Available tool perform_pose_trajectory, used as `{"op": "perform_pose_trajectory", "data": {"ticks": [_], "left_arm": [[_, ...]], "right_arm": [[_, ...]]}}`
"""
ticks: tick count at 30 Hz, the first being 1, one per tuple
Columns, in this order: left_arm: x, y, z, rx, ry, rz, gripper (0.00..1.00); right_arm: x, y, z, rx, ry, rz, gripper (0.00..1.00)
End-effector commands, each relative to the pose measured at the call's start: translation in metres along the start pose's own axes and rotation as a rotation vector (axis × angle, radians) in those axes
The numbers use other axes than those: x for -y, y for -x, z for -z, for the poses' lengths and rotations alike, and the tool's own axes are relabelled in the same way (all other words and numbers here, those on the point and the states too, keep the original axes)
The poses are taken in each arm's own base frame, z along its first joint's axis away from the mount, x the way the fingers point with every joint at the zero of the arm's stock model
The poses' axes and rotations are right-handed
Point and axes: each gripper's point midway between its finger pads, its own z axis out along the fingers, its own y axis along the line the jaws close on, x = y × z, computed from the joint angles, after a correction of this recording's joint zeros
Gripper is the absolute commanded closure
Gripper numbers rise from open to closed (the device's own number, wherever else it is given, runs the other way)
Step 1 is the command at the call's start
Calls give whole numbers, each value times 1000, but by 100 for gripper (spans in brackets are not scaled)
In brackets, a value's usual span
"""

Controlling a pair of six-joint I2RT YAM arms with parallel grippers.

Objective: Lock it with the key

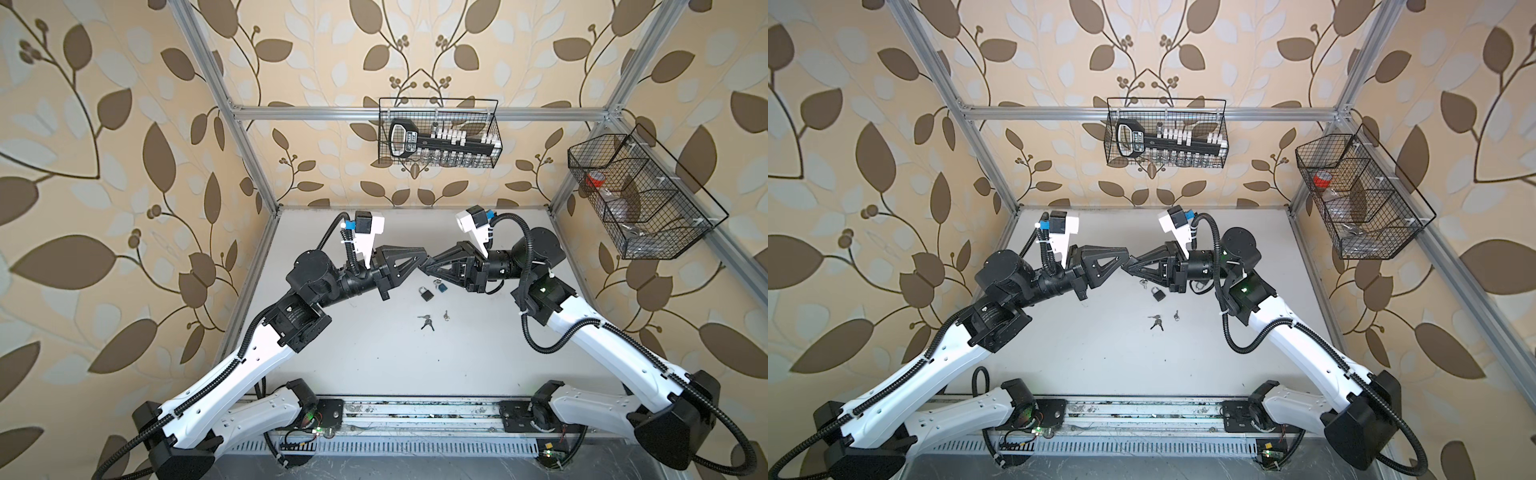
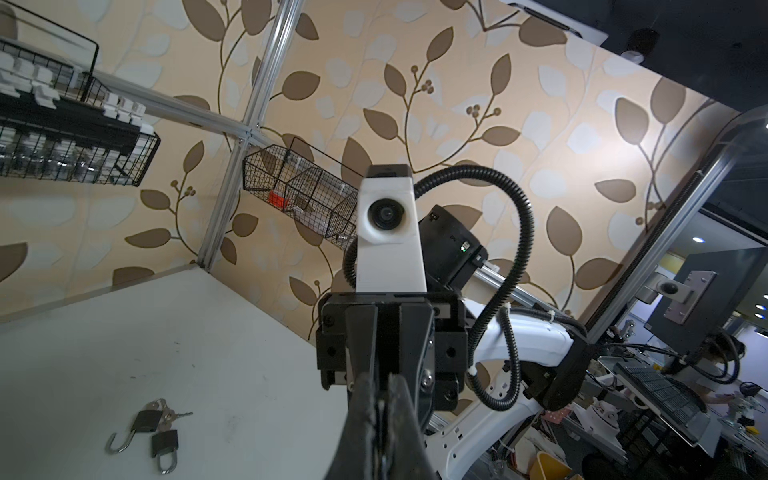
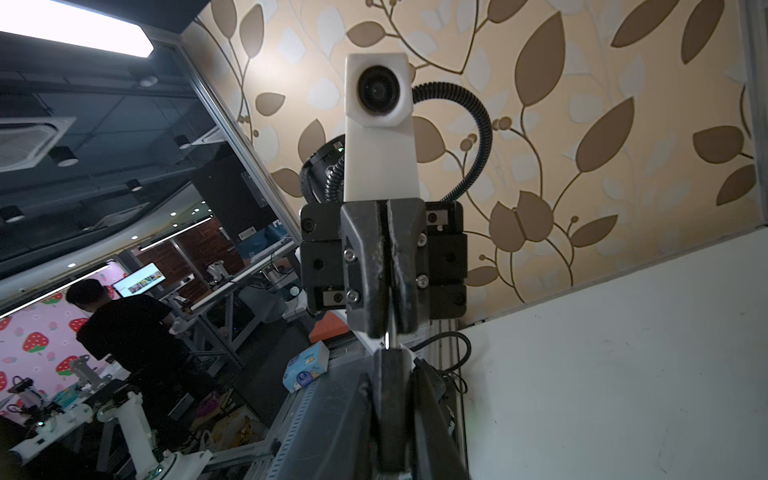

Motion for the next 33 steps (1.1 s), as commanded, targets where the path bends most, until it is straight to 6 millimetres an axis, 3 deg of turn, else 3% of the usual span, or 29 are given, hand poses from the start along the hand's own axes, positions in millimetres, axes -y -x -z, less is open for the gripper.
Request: {"op": "perform_pose_trajectory", "data": {"ticks": [1,2,5,12,15,23,33], "left_arm": [[-27,-51,11,-200,156,66,100],[-27,-46,14,-195,181,57,100],[-31,-36,21,-176,239,45,100],[-51,-22,32,-116,399,61,100],[-54,-19,31,-94,414,86,100],[-49,-16,26,-71,375,130,100],[-47,-17,28,-65,364,134,100]], "right_arm": [[25,5,19,58,-239,176,65],[29,-7,23,37,-257,185,59],[36,-28,37,6,-335,222,52],[59,-53,57,-18,-525,273,50],[66,-64,52,-53,-593,311,50],[55,-79,15,-67,-556,340,50],[67,-85,2,-47,-573,296,49]]}}
